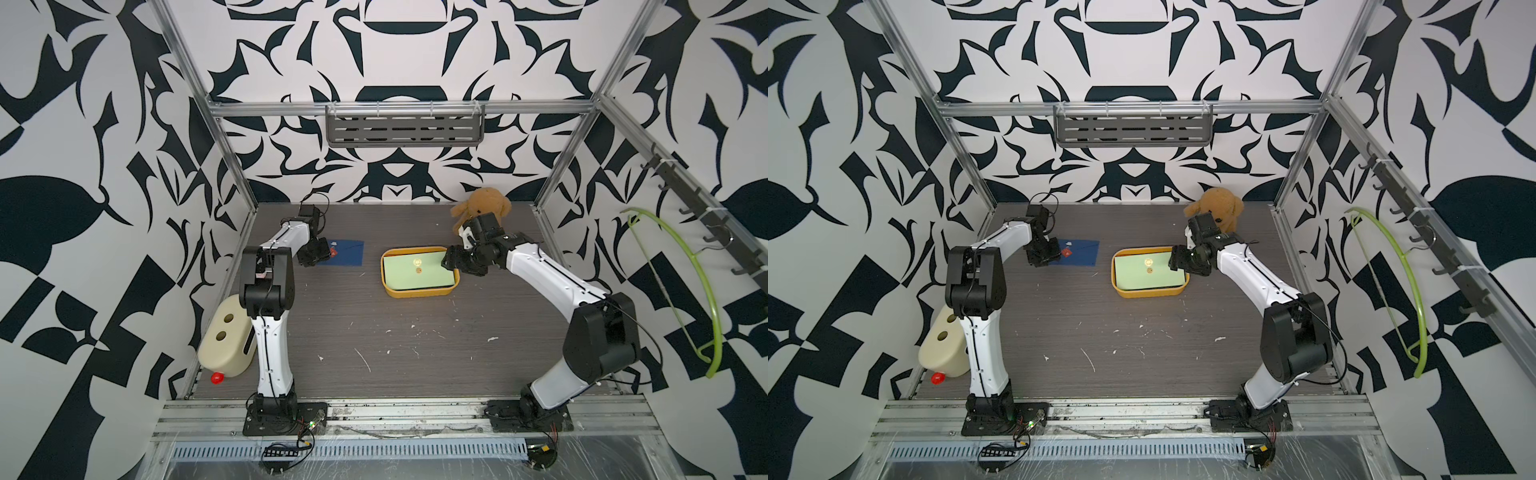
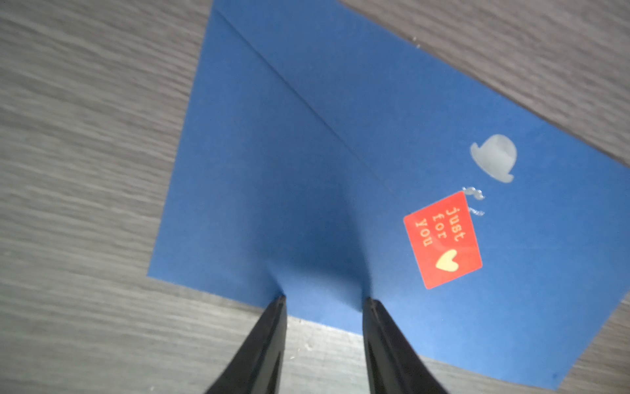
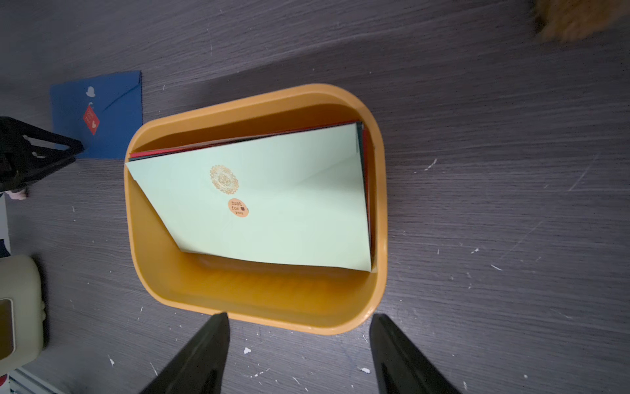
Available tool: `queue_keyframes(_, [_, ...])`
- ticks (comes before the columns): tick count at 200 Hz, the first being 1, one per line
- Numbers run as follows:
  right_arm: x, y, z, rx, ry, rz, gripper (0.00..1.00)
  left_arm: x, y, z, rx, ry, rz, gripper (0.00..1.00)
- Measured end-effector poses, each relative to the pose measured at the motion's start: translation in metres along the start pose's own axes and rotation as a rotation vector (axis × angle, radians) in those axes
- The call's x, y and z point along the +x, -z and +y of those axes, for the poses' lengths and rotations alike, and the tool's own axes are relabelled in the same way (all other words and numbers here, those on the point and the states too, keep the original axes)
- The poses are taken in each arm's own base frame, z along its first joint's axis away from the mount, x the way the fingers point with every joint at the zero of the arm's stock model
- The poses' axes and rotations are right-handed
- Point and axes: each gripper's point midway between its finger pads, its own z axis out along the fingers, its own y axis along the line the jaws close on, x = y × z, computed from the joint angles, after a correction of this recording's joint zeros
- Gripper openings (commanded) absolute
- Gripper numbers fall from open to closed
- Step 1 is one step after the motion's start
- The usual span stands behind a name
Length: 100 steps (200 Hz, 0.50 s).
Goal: Put the sealed envelopes into the storage box
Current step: Move the envelope to the center of the board.
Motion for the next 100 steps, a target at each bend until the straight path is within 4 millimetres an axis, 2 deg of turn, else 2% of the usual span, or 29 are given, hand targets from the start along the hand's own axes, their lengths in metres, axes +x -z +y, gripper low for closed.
queue_keyframes(26, [0.0, 0.002, 0.001, -0.004, -0.001, -0.004, 0.72, 0.003, 0.013, 0.001, 0.003, 0.01, -0.014, 0.42])
queue_keyframes(58, [-0.001, 0.003, 0.002, -0.007, -0.001, -0.006, 0.72, -0.01, 0.034, -0.003, 0.016, 0.023, -0.071, 0.42])
queue_keyframes(100, [0.001, 0.0, 0.003, -0.017, -0.003, -0.007, 0.72, -0.012, 0.024, -0.002, 0.004, 0.039, -0.061, 0.42])
